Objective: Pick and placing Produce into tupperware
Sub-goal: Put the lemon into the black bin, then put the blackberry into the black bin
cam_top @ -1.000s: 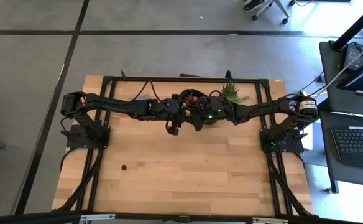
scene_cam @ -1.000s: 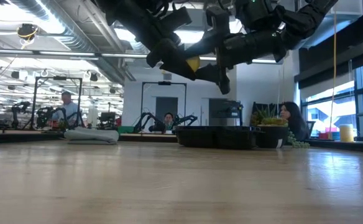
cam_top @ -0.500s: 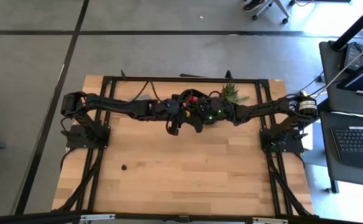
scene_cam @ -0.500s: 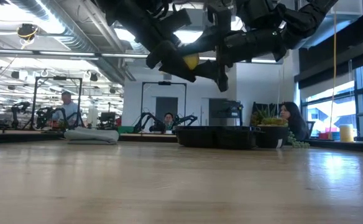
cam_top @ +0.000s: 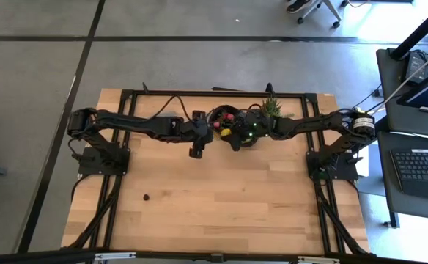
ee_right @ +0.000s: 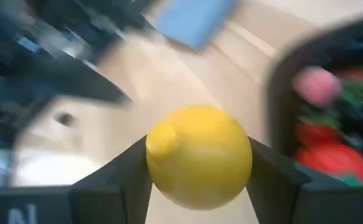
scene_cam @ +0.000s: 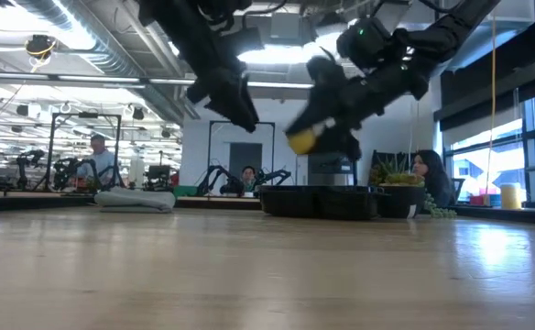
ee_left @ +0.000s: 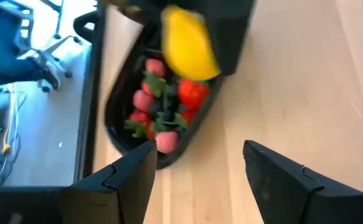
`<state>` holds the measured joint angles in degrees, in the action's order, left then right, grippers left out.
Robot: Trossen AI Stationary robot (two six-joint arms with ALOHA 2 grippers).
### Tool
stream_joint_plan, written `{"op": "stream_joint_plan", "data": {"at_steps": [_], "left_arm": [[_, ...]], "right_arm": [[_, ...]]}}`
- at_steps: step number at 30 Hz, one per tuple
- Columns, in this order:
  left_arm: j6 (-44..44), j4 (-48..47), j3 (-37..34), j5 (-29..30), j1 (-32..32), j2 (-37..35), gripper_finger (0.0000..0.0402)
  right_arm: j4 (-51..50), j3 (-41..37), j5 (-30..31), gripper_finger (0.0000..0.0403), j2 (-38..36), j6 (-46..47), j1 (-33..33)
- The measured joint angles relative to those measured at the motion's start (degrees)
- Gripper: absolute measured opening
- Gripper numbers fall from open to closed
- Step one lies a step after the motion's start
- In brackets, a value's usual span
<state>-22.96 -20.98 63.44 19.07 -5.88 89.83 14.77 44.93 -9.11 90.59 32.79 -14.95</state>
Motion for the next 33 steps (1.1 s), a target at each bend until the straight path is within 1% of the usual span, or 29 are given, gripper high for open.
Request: {"op": "stream_joint_plan", "data": {"at_steps": [2, 5, 9, 11, 15, 17, 21, 23, 26, 28, 31, 33], "left_arm": [[2.05, -1.26, 0.07, 0.16, -0.01, -1.28, 0.0231], [4.56, -2.60, 0.07, 0.19, 0.06, -2.41, 0.0228], [4.89, -2.68, 0.05, 0.15, 0.06, -2.47, 0.0229], [4.95, -2.71, 0.07, 0.15, 0.06, -2.40, 0.0232], [5.07, -2.73, 0.07, 0.04, 0.04, -2.31, 0.0233], [5.81, -2.72, 0.07, 0.01, 0.04, -2.30, 0.0233], [6.36, -2.96, 0.07, -0.02, 0.01, -2.30, 0.0233], [6.42, -3.04, 0.07, -0.05, 0.01, -2.30, 0.0234], [6.40, -3.58, 0.07, -0.07, 0.01, -2.30, 0.0234], [6.38, -3.96, 0.07, -0.07, 0.01, -2.32, 0.0234], [6.29, -4.50, 0.07, -0.07, 0.01, -2.30, 0.0234], [6.14, -7.38, 0.09, -0.11, 0.01, -2.90, 0.0234]], "right_arm": [[-6.44, -0.02, 0.81, 0.0210, -1.14, -1.63, -1.36], [-13.26, 0.00, 4.63, 0.0210, -2.89, -4.32, -2.85], [-20.92, 0.02, 8.23, 0.0210, -4.50, -8.13, -4.49], [-24.40, 0.02, 11.68, 0.0210, -4.46, -9.19, -4.86], [-29.12, 0.00, 21.15, 0.0210, -4.44, -9.27, -5.69], [-29.37, 0.00, 23.07, 0.0210, -4.44, -9.30, -6.12], [-29.62, 0.00, 23.06, 0.0211, -4.33, -9.08, -6.79], [-30.35, 0.00, 23.04, 0.0230, -4.33, -9.08, -6.81], [-31.24, 0.00, 22.96, 0.0275, -4.33, -8.56, -6.81], [-32.13, 0.00, 22.09, 0.0297, -4.31, -8.33, -6.81], [-32.35, 0.00, 20.77, 0.0316, -4.31, -9.11, -6.79], [-31.89, 0.00, 20.59, 0.0321, -4.29, -8.97, -6.79]]}}
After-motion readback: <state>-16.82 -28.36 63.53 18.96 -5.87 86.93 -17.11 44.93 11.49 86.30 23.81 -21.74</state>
